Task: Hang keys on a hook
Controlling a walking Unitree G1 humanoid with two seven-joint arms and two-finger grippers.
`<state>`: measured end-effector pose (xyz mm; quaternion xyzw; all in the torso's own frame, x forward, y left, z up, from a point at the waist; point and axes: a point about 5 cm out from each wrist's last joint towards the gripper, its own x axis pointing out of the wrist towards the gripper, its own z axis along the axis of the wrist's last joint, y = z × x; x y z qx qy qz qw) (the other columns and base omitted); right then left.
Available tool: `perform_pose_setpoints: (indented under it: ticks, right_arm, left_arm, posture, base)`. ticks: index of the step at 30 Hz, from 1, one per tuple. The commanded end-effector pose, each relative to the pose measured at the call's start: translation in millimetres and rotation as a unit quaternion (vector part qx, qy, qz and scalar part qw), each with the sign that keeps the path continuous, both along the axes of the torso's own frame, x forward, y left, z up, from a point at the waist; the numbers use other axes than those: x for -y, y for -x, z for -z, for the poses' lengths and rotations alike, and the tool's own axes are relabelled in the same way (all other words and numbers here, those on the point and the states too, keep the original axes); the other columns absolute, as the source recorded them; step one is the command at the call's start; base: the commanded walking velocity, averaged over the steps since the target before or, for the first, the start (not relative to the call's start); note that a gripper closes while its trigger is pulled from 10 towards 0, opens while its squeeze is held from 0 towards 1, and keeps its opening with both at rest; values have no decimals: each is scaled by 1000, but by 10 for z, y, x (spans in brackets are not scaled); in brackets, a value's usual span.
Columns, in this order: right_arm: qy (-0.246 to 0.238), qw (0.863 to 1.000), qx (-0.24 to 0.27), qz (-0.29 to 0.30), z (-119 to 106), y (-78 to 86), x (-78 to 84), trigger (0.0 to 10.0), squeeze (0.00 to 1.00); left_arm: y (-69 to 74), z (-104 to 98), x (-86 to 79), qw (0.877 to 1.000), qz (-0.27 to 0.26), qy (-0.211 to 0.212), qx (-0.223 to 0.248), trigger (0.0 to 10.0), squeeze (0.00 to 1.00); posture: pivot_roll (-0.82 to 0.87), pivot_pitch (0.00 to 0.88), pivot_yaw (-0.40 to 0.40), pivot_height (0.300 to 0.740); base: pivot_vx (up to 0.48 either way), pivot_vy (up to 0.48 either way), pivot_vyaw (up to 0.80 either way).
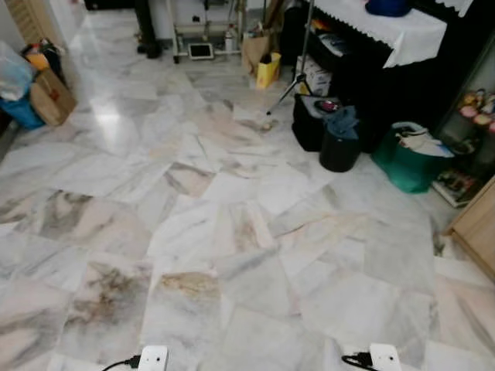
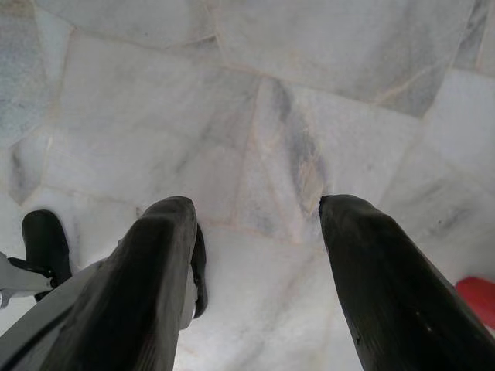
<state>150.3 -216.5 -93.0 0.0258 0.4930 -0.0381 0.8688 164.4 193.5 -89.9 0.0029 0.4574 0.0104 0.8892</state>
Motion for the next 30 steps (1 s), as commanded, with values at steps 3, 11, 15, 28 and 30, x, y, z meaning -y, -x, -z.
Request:
perform_pose_setpoints:
  ticks: [3, 11, 15, 28, 30]
  right_arm:
    - [-16, 1000, -8, 14, 49, 78, -106, 10000, 0]
    - [-41, 999, -13, -1, 101, 131, -366, 10000, 0]
    - [-38, 999, -14, -8, 95, 115, -356, 10000, 0]
    - [-21, 1000, -10, -10, 76, 101, -244, 10000, 0]
    - [-20, 1000, -13, -4, 84, 118, -247, 10000, 0]
  left_arm:
    - [115, 33, -101, 1000, 6, -16, -17, 10000, 0]
    - [201, 14, -352, 999, -4, -40, -25, 10000, 0]
    - [172, 3, -340, 999, 0, -41, -16, 10000, 0]
    - [148, 13, -244, 999, 11, -41, -11, 10000, 0]
    - [160, 15, -253, 999, 10, -42, -13, 10000, 0]
  posture:
    - [135, 0, -44, 723]
    - [99, 0, 9, 723]
    - [87, 0, -21, 723]
    - [109, 0, -26, 723]
    - [106, 0, -22, 723]
  base:
    - [0, 0, -750]
    - [0, 0, -741]
    - [0, 0, -738]
    - [0, -41, -738]
    - [0, -246, -738]
